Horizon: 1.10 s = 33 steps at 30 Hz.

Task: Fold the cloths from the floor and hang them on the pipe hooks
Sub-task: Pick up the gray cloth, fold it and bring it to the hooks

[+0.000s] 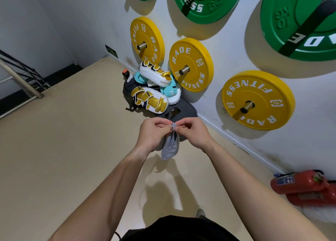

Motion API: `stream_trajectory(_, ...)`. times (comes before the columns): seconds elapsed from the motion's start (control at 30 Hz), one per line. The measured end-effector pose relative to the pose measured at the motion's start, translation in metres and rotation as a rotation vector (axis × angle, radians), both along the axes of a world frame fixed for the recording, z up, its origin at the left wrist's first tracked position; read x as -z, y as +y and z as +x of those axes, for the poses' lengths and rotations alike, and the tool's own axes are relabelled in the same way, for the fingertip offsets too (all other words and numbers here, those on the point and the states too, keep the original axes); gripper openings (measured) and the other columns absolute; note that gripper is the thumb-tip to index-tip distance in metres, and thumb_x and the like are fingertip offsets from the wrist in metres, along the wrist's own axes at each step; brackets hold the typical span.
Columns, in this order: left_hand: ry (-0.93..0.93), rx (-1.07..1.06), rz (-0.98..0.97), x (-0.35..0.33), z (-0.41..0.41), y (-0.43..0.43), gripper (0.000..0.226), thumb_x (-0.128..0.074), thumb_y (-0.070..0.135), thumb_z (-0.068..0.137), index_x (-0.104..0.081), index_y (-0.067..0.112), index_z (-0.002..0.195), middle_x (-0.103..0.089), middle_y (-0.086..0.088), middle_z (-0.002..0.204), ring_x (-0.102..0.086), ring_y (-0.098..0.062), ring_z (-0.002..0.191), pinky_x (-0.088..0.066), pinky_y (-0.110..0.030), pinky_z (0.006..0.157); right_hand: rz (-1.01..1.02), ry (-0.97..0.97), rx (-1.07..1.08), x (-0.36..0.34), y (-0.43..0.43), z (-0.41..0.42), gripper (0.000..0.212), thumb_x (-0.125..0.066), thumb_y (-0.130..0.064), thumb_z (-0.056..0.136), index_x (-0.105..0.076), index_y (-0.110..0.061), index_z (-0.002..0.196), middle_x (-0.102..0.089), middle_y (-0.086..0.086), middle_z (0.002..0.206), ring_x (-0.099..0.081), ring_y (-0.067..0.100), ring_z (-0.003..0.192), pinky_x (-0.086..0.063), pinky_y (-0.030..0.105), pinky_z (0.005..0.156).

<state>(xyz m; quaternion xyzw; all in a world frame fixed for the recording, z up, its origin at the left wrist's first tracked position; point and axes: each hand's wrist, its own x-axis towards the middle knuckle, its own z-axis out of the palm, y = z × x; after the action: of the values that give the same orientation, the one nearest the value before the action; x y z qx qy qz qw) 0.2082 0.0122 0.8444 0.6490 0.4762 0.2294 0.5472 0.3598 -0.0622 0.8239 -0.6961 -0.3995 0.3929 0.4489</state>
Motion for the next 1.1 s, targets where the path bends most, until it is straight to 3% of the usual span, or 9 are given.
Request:
stream_trajectory(0.1, 0.001, 0.007, 0.019, 0.004, -0.003, 0.003, 0.006, -0.078, 0.018, 0.079, -0.079, 0.023, 0.083, -0.075, 0.003, 0.074, -0.072, -0.013, 0.078, -0.059, -0.029, 0.073, 0.004, -0.02, -0.008, -0.004, 0.001, -0.004, 0.006, -0.073, -0.019, 0.086, -0.077, -0.021, 0.09, -0.073, 0.0, 0.076, -0.063, 0.006, 0.069, -0.054, 0.027, 0.067)
stream_trajectory(0.2, -0.002, 0.011, 0.058, 0.005, -0.005, 0.003, 0.005, -0.078, 0.021, 0.08, -0.079, 0.025, 0.083, -0.075, 0.004, 0.074, -0.071, -0.014, 0.076, -0.061, -0.036, 0.075, 0.016, 0.015, -0.056, -0.007, 0.0, -0.005, 0.008, -0.076, -0.015, 0.083, -0.077, -0.017, 0.09, -0.07, -0.001, 0.07, -0.058, 0.007, 0.064, -0.051, 0.024, 0.064)
stream_trajectory(0.3, -0.018, 0.026, 0.062, 0.003, -0.006, 0.002, 0.004, -0.077, 0.02, 0.082, -0.078, 0.022, 0.085, -0.074, 0.001, 0.074, -0.071, -0.017, 0.072, -0.06, -0.034, 0.068, 0.034, 0.047, -0.102, -0.008, -0.002, -0.004, 0.009, -0.077, -0.014, 0.081, -0.076, -0.015, 0.09, -0.073, 0.004, 0.073, -0.061, 0.013, 0.067, -0.053, 0.026, 0.067)
stream_trajectory(0.4, -0.067, 0.045, 0.051, 0.0, -0.005, 0.0, 0.003, -0.077, 0.017, 0.082, -0.077, 0.017, 0.085, -0.073, -0.007, 0.074, -0.07, -0.017, 0.065, -0.053, -0.028, 0.06, 0.061, -0.072, -0.084, -0.008, -0.001, -0.001, 0.002, -0.074, -0.02, 0.085, -0.075, -0.021, 0.087, -0.073, 0.011, 0.08, -0.063, 0.021, 0.068, -0.054, 0.035, 0.069)
stream_trajectory(0.53, -0.085, 0.085, 0.107, 0.003, -0.007, 0.007, 0.002, -0.074, 0.019, 0.086, -0.076, 0.019, 0.086, -0.073, 0.001, 0.082, -0.064, -0.009, 0.078, -0.05, -0.025, 0.07, 0.049, -0.169, -0.156, -0.021, 0.001, 0.006, 0.005, -0.067, -0.025, 0.087, -0.07, -0.026, 0.083, -0.071, -0.003, 0.08, -0.065, 0.016, 0.076, -0.055, 0.04, 0.075)
stream_trajectory(0.67, -0.142, 0.251, 0.122, -0.003, -0.004, 0.011, 0.019, -0.066, 0.007, 0.092, -0.071, 0.013, 0.11, -0.074, 0.0, 0.105, -0.068, -0.009, 0.102, -0.053, -0.022, 0.091, 0.052, -0.228, -0.201, -0.035, 0.003, 0.012, 0.008, -0.062, -0.019, 0.085, -0.066, -0.025, 0.08, -0.063, -0.007, 0.071, -0.057, 0.008, 0.07, -0.049, 0.038, 0.07)
stream_trajectory(0.8, -0.111, 0.278, 0.151, -0.006, 0.002, 0.011, 0.013, -0.07, 0.006, 0.09, -0.075, 0.011, 0.101, -0.074, 0.003, 0.092, -0.066, 0.001, 0.083, -0.051, -0.014, 0.078, 0.058, -0.247, -0.185, -0.044, 0.0, 0.019, 0.01, -0.061, -0.02, 0.082, -0.066, -0.027, 0.077, -0.06, -0.013, 0.066, -0.054, 0.006, 0.067, -0.048, 0.035, 0.068)
stream_trajectory(0.97, -0.105, 0.277, 0.138, 0.0, 0.009, 0.005, 0.008, -0.07, 0.005, 0.09, -0.074, 0.006, 0.096, -0.072, -0.005, 0.086, -0.063, -0.003, 0.074, -0.052, -0.02, 0.072, 0.074, -0.281, -0.178, -0.054, -0.006, 0.021, 0.014, -0.057, -0.019, 0.083, -0.062, -0.029, 0.074, -0.061, -0.012, 0.072, -0.055, 0.006, 0.072, -0.045, 0.03, 0.066)
stream_trajectory(1.1, -0.116, 0.244, 0.087, 0.002, 0.015, -0.002, 0.01, -0.065, 0.014, 0.095, -0.069, 0.005, 0.093, -0.067, -0.006, 0.079, -0.06, -0.01, 0.067, -0.054, -0.035, 0.068, 0.098, -0.283, -0.148, -0.061, -0.012, 0.026, 0.016, -0.051, -0.013, 0.083, -0.056, -0.024, 0.072, -0.055, -0.018, 0.064, -0.047, 0.002, 0.066, -0.037, 0.027, 0.063)
